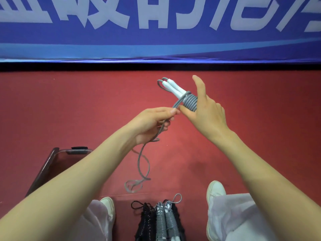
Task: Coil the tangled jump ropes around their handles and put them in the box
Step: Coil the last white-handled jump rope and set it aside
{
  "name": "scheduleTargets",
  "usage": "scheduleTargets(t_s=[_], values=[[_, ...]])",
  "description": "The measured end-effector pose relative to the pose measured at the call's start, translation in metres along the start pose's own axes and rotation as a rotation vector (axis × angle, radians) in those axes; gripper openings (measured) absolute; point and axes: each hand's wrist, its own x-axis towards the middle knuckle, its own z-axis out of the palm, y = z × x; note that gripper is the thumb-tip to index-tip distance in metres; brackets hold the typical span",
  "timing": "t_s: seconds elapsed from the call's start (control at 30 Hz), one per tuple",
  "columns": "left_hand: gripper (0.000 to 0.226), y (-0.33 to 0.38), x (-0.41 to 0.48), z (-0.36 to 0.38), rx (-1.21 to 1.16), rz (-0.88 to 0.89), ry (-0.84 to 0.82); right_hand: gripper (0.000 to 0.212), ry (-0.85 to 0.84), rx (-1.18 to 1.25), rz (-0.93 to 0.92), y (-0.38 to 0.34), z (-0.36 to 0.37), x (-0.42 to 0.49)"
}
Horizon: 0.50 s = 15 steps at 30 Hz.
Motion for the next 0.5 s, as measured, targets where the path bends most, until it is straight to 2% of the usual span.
scheduleTargets(t_s=[0.17, 0.27, 0.37, 0.5], values=[[0.016, -0.0035, -0.0001, -0.0073, 0.083, 0.016, 0.084, 0.080, -0.023, 0.280, 0.053, -0.0010, -0.0014, 0.0019], [0.020, -0.0011, -0.0017, -0.0043, 0.065, 0.038, 0.058, 0.083, -0.029, 0.380, 0.078, 0.0014, -0.0036, 0.0032], [0.044, 0.0001, 0.0002, -0.0034, -0.012, -0.018, 0.019, 0.090, -0.043, 0.410, 0.094, 0.0032, -0.0073, 0.0023], [0.021, -0.0061, 0.0049, -0.0071, -0.091, 0.011, 0.048, 0.097, -0.090, 0.480, 0.088, 0.0031, -0.0097, -0.0010]])
